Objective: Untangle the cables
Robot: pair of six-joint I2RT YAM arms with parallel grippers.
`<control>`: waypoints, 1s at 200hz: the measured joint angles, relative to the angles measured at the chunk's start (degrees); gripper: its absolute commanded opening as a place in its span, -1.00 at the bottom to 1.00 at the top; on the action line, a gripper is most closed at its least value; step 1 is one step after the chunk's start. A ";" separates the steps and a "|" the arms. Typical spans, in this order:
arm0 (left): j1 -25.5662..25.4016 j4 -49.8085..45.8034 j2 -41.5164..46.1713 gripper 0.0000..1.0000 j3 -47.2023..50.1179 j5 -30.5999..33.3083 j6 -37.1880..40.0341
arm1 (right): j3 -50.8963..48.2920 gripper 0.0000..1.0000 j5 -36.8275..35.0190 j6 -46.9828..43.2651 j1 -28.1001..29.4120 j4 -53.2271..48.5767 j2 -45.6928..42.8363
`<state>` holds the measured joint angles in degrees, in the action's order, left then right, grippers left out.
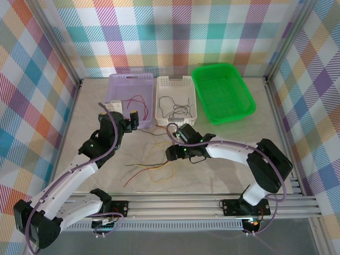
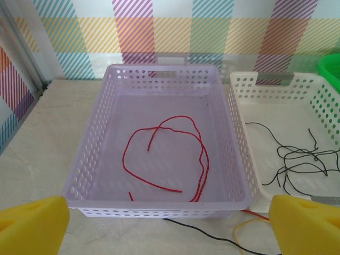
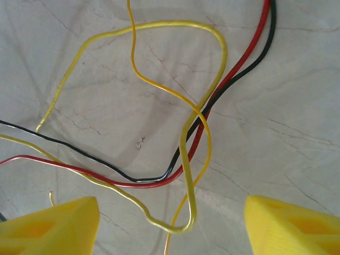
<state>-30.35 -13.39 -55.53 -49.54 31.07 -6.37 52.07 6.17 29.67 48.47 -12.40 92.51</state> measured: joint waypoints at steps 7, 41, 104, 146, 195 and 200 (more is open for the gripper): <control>0.00 0.00 -0.17 0.92 0.00 0.00 0.00 | -0.02 0.26 0.44 0.35 0.00 0.59 0.57; 0.00 0.00 -0.52 0.92 0.00 0.00 0.00 | -0.02 0.09 1.64 1.60 0.15 3.02 2.75; -0.20 0.00 -1.05 0.92 0.00 0.00 0.00 | 0.00 -0.65 1.36 1.66 0.33 3.34 3.96; -0.63 -0.02 -1.90 0.92 0.00 -0.09 0.00 | 0.00 -0.90 -2.16 -0.09 0.33 -0.59 -2.19; -3.54 -0.63 -4.26 0.91 -0.76 -0.37 -0.04 | 0.02 -1.00 -5.09 -3.15 0.33 -5.16 -13.25; -3.91 -1.07 -4.74 0.92 -1.11 -0.59 -0.07 | 0.02 -1.00 -5.20 -3.54 0.33 -5.53 -14.49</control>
<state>-34.26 -14.46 -60.27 -50.65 30.48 -6.44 52.10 0.97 26.13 48.80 -17.93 78.02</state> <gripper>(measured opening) 0.957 0.060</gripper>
